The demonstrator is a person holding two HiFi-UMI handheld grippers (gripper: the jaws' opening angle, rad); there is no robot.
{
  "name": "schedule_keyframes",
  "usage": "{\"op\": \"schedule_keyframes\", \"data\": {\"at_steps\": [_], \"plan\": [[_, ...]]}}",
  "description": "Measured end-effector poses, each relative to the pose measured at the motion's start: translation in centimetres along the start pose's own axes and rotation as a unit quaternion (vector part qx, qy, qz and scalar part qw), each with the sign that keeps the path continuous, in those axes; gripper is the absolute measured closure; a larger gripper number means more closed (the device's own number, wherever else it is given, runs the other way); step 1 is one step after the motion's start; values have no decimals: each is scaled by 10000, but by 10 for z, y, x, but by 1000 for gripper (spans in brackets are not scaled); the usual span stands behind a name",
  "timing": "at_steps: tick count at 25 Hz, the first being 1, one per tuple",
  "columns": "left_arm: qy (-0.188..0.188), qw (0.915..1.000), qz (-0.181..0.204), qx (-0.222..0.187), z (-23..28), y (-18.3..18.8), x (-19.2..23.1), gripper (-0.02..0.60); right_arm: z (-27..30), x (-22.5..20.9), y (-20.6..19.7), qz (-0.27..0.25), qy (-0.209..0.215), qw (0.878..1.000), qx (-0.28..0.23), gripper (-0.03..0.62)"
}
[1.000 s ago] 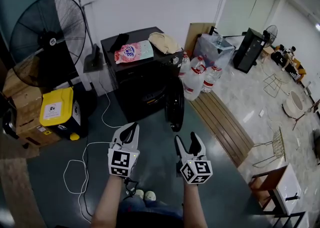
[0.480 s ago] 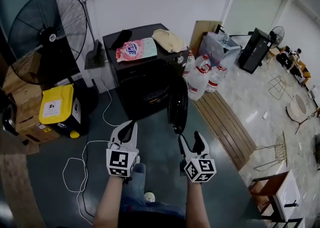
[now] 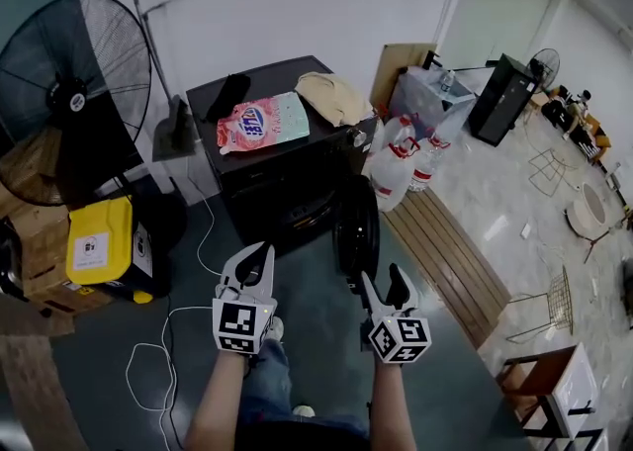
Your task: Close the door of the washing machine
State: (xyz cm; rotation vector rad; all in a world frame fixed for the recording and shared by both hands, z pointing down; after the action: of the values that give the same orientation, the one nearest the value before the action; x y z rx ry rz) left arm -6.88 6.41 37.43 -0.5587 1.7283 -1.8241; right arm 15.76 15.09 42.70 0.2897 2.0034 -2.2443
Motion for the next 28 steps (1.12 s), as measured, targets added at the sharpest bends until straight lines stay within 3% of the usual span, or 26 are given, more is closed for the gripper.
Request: {"op": "schedule_keyframes", "data": {"at_steps": [15, 28], "plan": [[-1051, 9944, 87, 55, 174, 5, 62, 574, 143, -46, 2, 132, -816, 9965, 153, 301], [-1316, 9905, 35, 399, 223, -20, 54, 574, 151, -88, -28, 288, -1069, 9922, 579, 303]]}}
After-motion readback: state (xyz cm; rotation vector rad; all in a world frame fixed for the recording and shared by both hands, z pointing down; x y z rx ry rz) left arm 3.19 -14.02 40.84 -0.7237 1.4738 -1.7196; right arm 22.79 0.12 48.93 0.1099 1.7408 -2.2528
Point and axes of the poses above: the fingertips, and each gripper's own axes: z forward along the fingers, x to its left, y out of its top, the point moved 3 cm from there along -z, backward along the fingers
